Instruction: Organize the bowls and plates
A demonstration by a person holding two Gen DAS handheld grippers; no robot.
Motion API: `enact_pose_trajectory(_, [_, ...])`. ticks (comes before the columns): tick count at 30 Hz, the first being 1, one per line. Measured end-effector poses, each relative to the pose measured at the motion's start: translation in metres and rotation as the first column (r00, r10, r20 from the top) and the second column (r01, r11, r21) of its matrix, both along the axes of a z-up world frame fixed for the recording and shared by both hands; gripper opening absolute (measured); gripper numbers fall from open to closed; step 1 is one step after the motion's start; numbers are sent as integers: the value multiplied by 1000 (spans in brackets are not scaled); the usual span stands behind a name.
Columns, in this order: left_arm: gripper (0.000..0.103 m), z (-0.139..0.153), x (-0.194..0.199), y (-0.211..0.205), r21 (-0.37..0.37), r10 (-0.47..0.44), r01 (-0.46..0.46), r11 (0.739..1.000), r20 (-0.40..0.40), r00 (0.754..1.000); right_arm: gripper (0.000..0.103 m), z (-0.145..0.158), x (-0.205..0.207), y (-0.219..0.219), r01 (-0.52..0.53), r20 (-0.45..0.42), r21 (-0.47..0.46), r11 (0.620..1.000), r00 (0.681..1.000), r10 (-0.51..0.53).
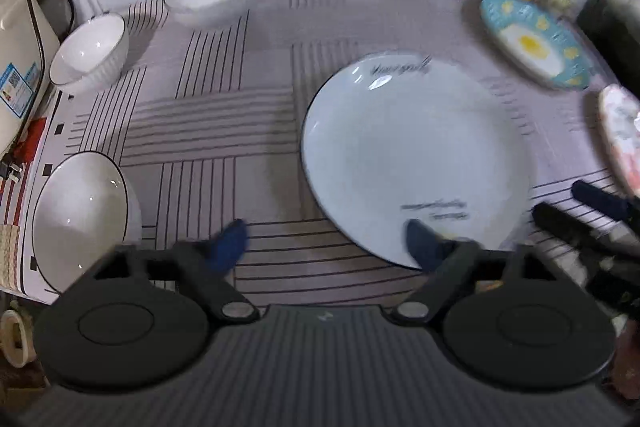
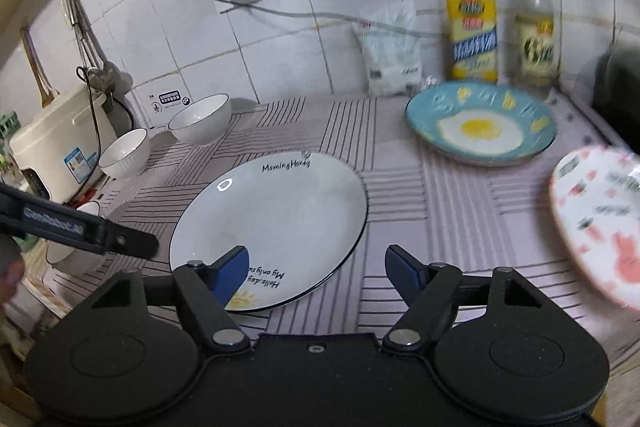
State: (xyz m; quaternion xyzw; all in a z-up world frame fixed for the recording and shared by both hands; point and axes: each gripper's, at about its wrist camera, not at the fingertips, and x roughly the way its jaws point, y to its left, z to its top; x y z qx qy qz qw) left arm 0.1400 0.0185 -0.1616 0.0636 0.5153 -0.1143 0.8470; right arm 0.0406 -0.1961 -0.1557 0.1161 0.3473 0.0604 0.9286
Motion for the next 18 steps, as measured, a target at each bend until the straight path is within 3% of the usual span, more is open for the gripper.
enact_pose_trajectory(1, [64,-7,5,0,5,-4,4,1000,-17,1000,75,-7,5,-1,8,-10,24,1000,1000,-7])
enact_pose_trajectory(10, [60,-31,22,4,-33,-8,6,999,-55,998,59,-38,34,-9,66,-61,110,992,996,-59])
enact_pose_trajectory(12, [56,-32,23,7,-72,-5,0,997,-75,997,54,-41,36,-9,69,-68,120,990,996,-61])
enact_pose_trajectory(15, [47,-34,25,9,-107,-2,-8,994,-92,996,54,-44,35,-10,75,-60,124,989,996,-68])
enact_pose_trajectory(18, [33,-36,28,9,-152,-2,-14,988,-109,994,49,-46,36,-12,69,-60,136,988,996,-61])
